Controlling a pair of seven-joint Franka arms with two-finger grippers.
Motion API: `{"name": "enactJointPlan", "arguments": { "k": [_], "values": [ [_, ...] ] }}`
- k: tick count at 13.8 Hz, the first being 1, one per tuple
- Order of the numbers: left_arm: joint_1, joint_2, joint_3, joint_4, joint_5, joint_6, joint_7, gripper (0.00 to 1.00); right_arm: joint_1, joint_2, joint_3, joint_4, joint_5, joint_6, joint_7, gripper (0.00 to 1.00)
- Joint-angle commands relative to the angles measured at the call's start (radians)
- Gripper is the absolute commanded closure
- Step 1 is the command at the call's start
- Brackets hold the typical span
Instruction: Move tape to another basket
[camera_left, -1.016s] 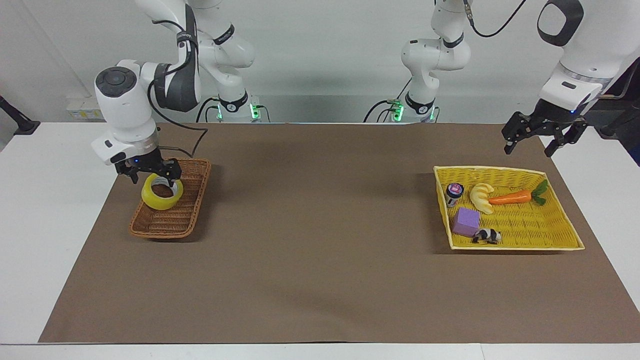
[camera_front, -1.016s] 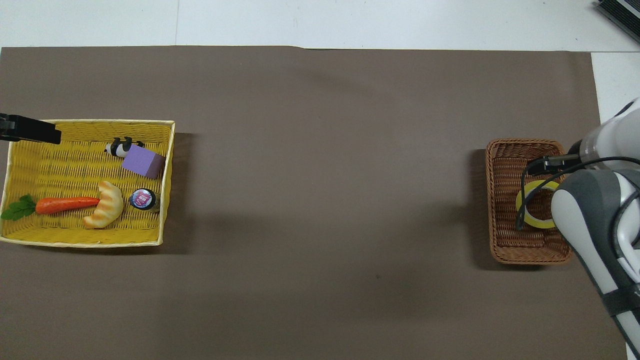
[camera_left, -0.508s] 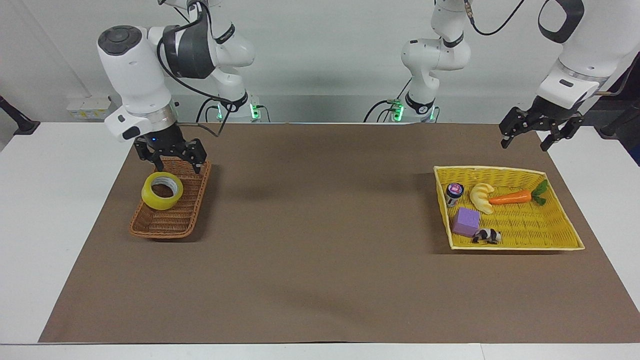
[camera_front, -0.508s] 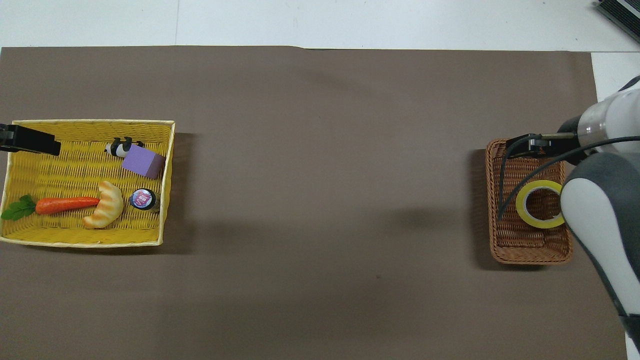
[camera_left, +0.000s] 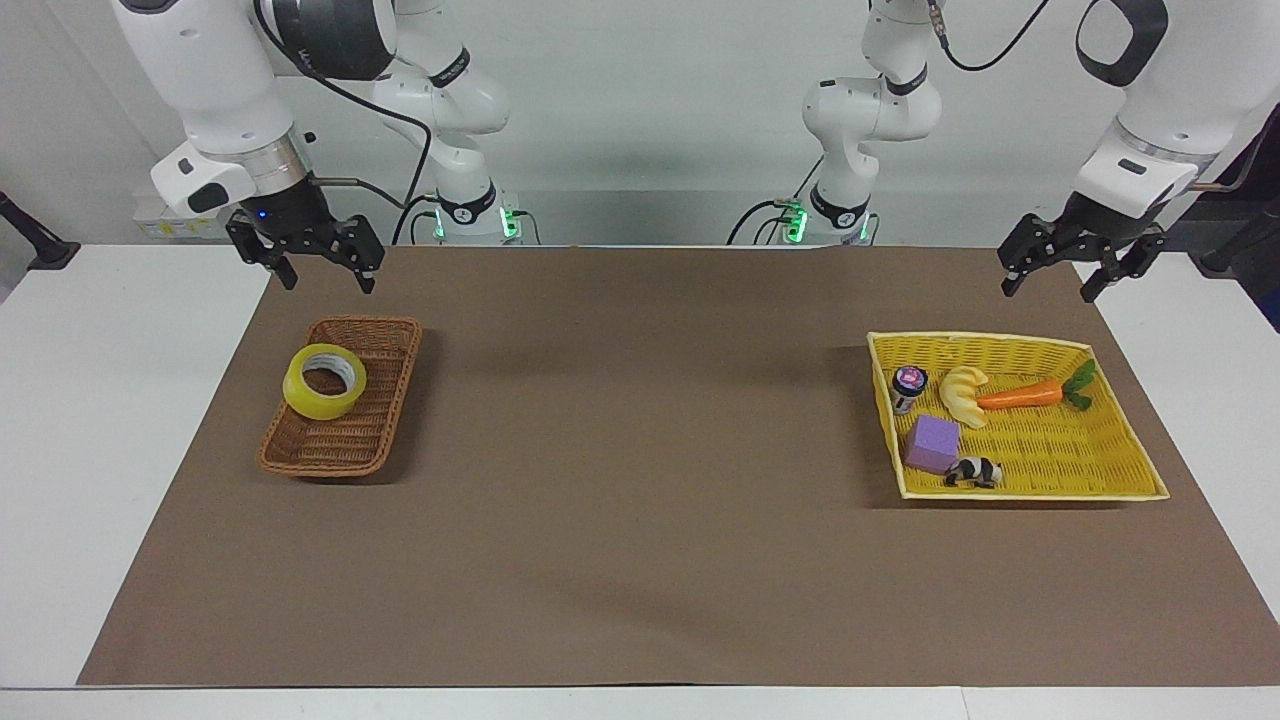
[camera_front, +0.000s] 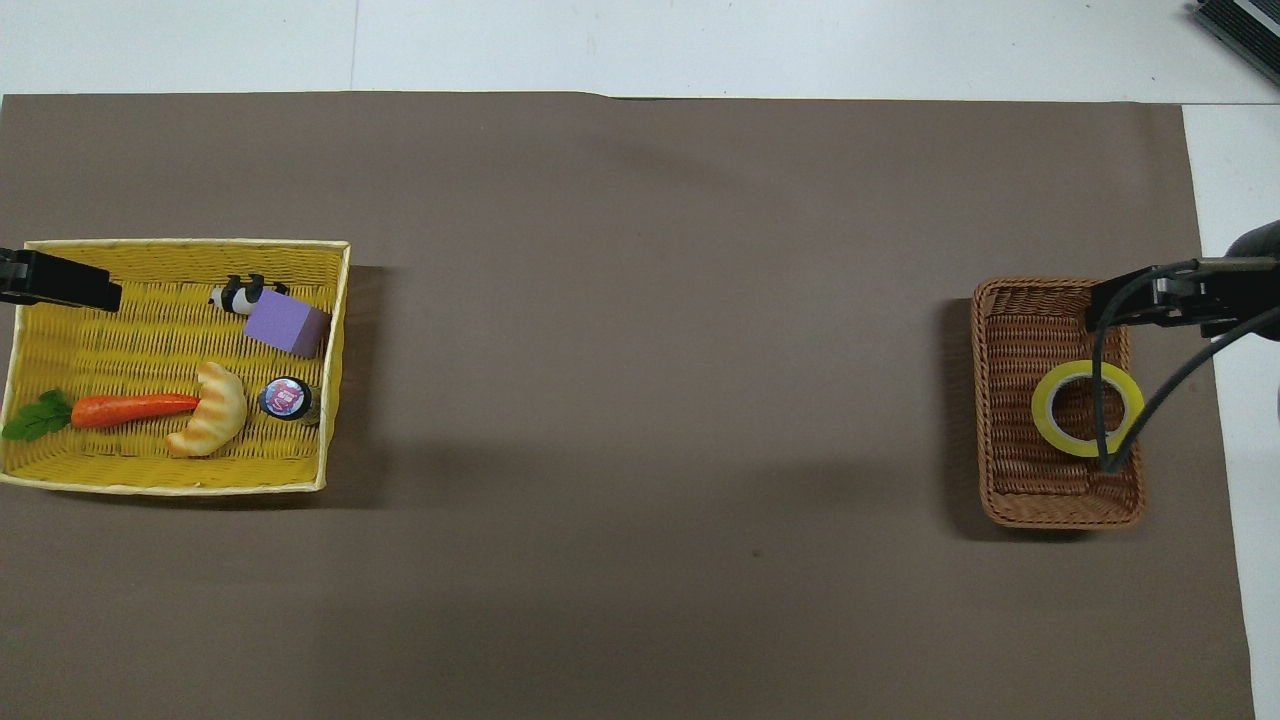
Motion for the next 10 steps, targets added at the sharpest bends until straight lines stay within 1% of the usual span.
{"name": "enactJointPlan", "arguments": {
  "k": [1,3,4,10],
  "values": [
    [0.01,-0.014,-0.009,-0.003,-0.002,-0.019,-0.01,0.0,-0.01,0.012,0.009,0.038,-0.014,-0.042,-0.026,0.0],
    [0.01,-0.014,-0.009,-0.003,-0.002,-0.019,-0.01,0.0,-0.007,0.015,0.011,0.062,-0.014,-0.101,-0.026,0.0],
    [0.01,-0.013,-0.009,-0.003,-0.002,-0.018,-0.01,0.0,-0.005,0.015,0.011,0.07,-0.014,-0.106,-0.026,0.0],
    [0.01,-0.014,-0.009,-0.003,-0.002,-0.019,-0.01,0.0,-0.009,0.012,0.009,0.069,0.007,-0.066,-0.025,0.0]
  ]
}}
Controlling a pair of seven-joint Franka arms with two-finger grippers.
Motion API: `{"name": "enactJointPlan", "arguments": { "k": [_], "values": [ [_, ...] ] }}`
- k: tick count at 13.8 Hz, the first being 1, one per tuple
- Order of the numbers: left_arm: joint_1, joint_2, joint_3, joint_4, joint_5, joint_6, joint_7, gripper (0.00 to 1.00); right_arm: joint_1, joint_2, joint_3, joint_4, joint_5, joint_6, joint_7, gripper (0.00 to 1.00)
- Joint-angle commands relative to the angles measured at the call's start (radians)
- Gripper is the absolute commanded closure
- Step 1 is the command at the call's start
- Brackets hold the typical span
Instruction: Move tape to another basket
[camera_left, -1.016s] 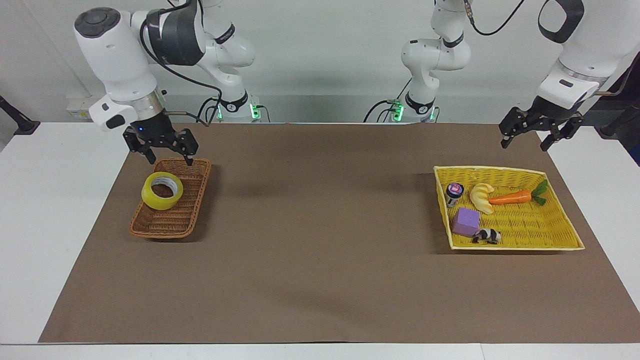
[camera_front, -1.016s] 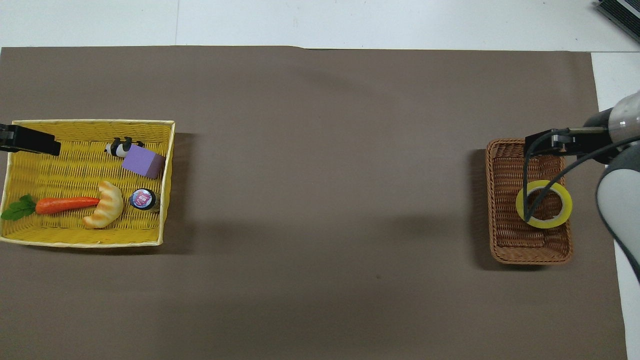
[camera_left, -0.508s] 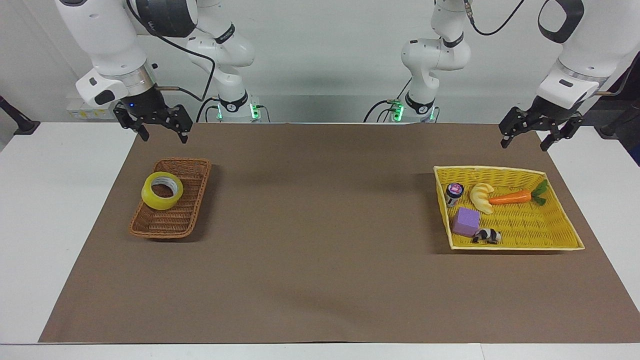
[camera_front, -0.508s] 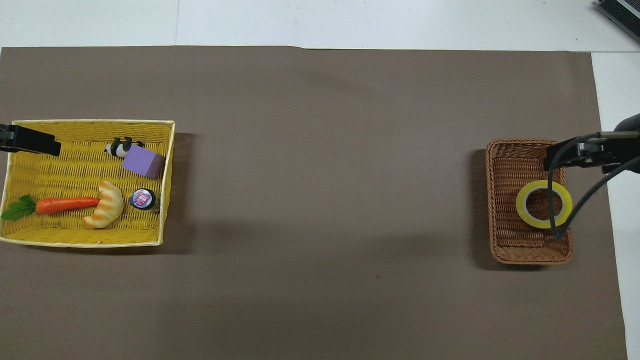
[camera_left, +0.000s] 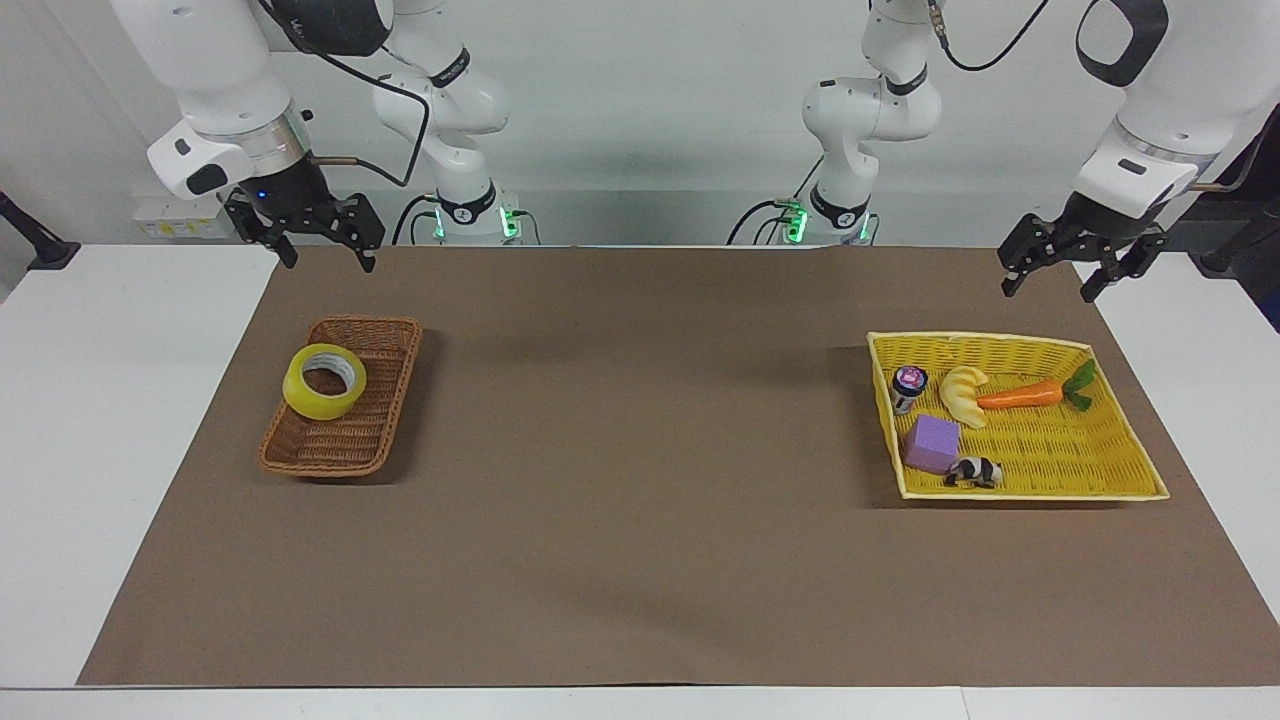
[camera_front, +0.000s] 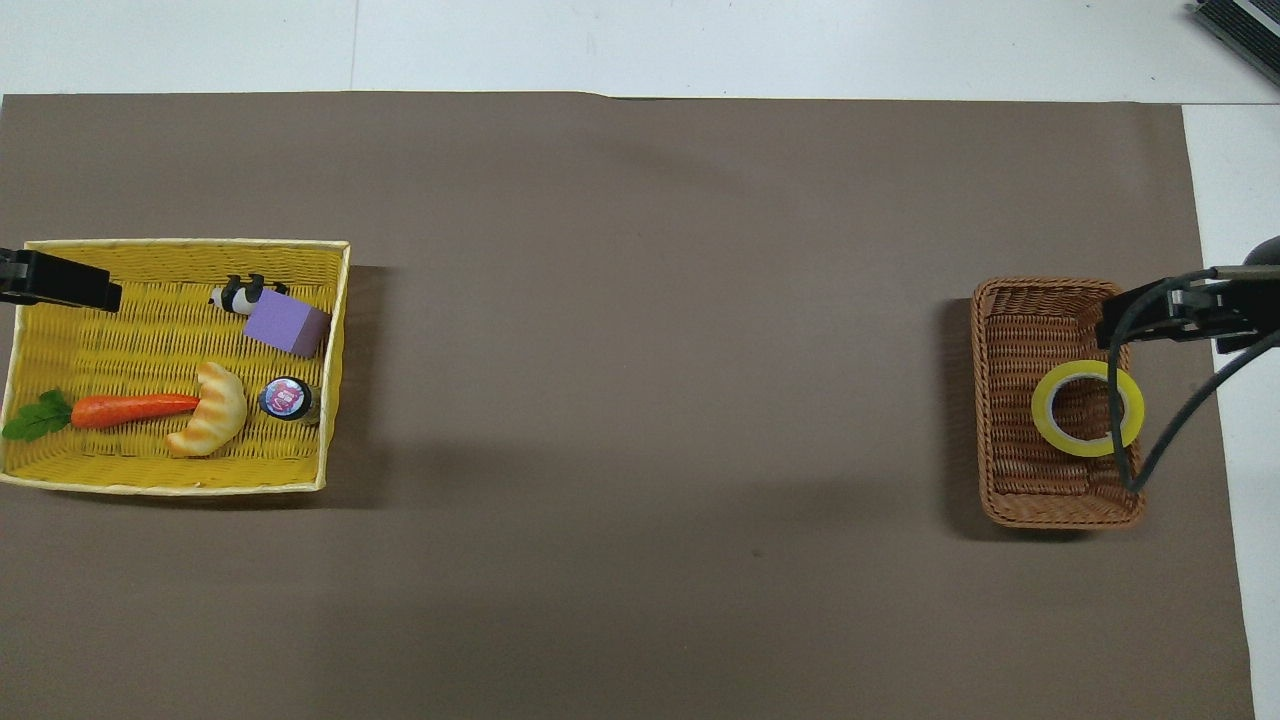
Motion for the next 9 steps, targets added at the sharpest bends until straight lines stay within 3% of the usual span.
{"name": "enactJointPlan", "arguments": {
  "k": [1,9],
  "values": [
    [0.01,-0.014,-0.009,-0.003,-0.002,-0.019,-0.01,0.0,-0.011,0.01,0.007,0.021,0.005,0.008,-0.022,0.0],
    [-0.002,-0.011,-0.01,-0.003,-0.002,-0.013,-0.01,0.0,-0.011,0.011,0.005,0.018,-0.001,0.029,-0.012,0.0]
  ]
}}
